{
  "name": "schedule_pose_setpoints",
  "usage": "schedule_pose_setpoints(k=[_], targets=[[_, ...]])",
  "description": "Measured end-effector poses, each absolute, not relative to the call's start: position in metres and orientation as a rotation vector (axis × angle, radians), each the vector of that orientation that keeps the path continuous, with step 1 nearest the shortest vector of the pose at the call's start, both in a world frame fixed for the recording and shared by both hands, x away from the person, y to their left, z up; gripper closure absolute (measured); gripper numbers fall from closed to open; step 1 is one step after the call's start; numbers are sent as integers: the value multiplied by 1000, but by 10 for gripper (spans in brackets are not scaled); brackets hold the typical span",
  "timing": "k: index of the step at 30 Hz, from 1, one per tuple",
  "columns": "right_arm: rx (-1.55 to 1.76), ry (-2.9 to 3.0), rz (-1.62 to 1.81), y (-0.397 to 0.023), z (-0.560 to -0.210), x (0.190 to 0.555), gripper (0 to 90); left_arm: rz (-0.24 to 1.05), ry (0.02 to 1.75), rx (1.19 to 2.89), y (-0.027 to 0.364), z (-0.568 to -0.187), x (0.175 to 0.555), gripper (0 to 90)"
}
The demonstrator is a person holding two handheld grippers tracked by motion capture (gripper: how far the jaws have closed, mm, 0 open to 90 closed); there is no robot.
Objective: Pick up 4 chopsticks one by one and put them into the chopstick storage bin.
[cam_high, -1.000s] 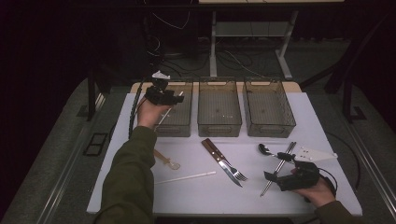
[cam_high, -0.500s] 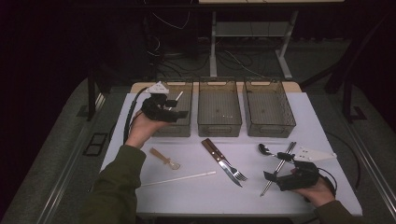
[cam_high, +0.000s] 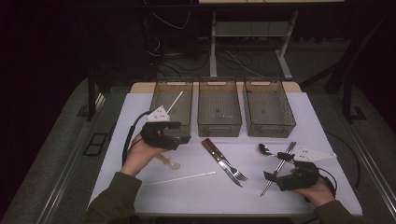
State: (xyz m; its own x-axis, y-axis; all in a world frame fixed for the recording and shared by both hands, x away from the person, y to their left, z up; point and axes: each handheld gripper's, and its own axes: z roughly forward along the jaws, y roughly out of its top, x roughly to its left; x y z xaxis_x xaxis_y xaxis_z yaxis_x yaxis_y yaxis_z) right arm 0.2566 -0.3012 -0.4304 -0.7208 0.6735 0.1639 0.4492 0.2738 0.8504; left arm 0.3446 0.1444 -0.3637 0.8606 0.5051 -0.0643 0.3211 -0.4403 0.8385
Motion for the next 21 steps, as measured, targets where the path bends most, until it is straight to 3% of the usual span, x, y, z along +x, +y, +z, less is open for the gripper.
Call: schedule_pose_setpoints(k=[6, 16, 21], targets=[[1044, 2309, 1429, -302, -431, 257, 40, 211, 585, 2072, 146, -386, 326, 355], [1039, 2306, 1426, -303, -430, 256, 40, 192, 510, 2150, 148, -407, 296, 588], [1033, 2310, 1425, -302, -430, 256, 41, 134, 502, 2177, 152, -418, 289, 641]])
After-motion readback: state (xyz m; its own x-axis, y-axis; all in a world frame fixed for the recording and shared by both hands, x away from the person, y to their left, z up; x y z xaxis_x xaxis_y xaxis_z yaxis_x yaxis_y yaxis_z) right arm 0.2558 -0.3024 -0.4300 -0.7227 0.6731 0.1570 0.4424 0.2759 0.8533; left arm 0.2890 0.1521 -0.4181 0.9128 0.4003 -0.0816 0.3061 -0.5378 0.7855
